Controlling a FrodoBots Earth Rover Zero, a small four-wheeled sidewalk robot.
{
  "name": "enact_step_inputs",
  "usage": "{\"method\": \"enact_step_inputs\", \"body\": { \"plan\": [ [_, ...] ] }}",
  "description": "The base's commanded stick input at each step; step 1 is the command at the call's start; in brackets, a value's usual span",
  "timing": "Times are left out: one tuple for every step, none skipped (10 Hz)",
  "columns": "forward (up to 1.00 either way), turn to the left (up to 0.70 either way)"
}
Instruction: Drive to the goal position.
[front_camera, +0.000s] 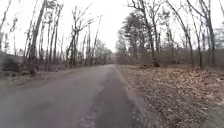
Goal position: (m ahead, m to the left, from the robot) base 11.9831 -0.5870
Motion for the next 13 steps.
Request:
{"method": "enact_step_inputs", "body": {
  "plan": [
    [1.0,0.0],
    [1.0,0.0],
    [1.0,0.0],
    [1.0,0.0],
    [1.0,0.0],
    [1.0,0.0],
    [1.0,0.0],
    [1.0,0.0],
    [1.0,0.0],
    [1.0,0.0],
    [1.0,0.0],
    [1.0,0.0],
    [1.0,0.0]
  ]
}}
